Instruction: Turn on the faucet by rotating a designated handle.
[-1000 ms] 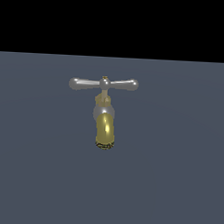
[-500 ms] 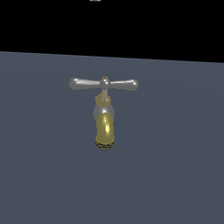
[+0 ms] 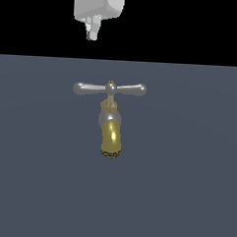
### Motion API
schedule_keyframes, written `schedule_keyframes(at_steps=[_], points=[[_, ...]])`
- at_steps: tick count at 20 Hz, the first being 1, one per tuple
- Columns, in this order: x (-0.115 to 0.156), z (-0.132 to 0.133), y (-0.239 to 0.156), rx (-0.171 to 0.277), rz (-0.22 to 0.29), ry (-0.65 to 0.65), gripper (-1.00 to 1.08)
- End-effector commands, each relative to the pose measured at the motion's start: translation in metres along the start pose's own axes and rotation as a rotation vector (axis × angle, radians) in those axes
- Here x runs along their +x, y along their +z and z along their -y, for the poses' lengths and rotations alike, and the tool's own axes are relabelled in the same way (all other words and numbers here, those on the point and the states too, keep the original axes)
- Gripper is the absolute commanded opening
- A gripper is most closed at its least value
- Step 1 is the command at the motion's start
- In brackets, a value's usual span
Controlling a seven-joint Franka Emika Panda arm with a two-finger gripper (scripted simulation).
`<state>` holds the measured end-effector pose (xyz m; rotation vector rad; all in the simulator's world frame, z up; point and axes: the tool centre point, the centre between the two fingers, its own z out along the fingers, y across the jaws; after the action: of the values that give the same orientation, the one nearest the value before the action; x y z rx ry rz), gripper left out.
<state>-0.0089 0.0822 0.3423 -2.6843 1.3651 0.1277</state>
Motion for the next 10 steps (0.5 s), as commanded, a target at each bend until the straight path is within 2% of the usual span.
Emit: schedule_keyframes(at_steps=[1, 10], points=[[0.002, 0.013, 0.019, -0.008, -0.008, 0.065, -1.00], [0.009, 0.050, 0.088, -0.036, -0.064, 0.284, -1.00]])
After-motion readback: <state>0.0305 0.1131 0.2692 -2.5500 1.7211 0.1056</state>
